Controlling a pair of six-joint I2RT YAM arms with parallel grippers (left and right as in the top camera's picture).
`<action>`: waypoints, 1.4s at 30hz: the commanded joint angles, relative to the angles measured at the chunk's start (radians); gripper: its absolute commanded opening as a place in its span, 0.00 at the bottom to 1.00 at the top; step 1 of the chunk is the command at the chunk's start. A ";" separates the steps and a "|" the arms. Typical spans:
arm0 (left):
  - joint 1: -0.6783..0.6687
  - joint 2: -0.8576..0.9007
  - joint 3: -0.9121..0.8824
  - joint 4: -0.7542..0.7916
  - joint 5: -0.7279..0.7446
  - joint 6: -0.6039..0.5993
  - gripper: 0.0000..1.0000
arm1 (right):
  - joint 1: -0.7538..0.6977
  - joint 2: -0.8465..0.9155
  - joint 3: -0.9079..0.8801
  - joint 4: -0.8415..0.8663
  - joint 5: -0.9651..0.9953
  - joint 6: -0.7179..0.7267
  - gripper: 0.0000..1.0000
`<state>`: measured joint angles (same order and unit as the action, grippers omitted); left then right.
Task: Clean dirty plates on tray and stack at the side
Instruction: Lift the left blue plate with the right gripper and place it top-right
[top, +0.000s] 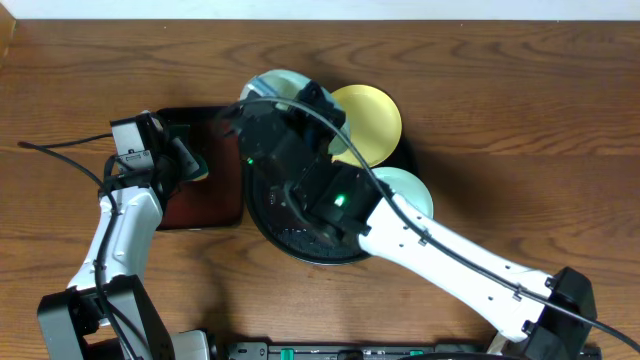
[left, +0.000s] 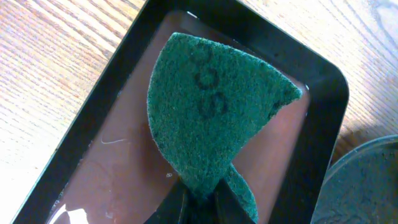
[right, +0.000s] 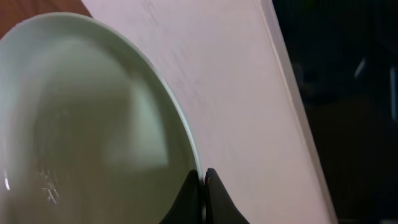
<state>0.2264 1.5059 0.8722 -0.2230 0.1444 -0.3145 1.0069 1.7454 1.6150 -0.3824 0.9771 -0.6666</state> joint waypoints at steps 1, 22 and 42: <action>0.004 -0.003 0.001 -0.001 0.005 -0.002 0.07 | 0.008 -0.006 0.014 0.005 0.046 -0.003 0.01; 0.004 -0.003 0.001 -0.007 0.005 -0.002 0.08 | -0.346 -0.055 0.014 -0.175 -0.695 0.700 0.01; 0.004 -0.003 0.001 -0.008 0.006 -0.002 0.08 | -1.136 0.220 -0.019 -0.340 -1.083 0.929 0.01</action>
<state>0.2264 1.5055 0.8722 -0.2298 0.1513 -0.3145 -0.0978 1.8893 1.6112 -0.7273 -0.0757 0.2337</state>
